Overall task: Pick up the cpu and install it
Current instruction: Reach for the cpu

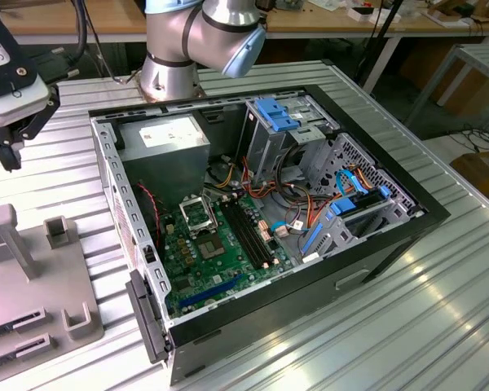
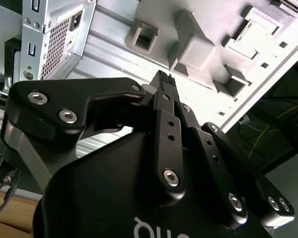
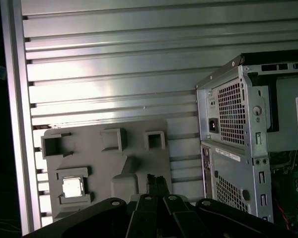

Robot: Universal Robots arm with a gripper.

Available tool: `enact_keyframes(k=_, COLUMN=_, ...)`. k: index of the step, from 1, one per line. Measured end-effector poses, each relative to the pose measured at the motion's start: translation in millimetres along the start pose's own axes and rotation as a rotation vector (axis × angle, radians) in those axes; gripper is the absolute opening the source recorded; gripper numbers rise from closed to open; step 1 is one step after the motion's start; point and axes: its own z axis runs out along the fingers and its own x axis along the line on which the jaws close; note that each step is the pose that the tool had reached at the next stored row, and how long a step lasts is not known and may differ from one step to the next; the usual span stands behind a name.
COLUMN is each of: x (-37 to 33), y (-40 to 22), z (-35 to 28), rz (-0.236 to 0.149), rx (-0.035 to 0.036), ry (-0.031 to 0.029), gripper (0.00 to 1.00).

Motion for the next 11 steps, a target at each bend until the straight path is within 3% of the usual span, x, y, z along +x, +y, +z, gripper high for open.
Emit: enact_keyframes(k=11, x=33.9, y=-3.2, z=-0.5, rz=0.0, rx=-0.0001, ry=0.0001, gripper=0.11)
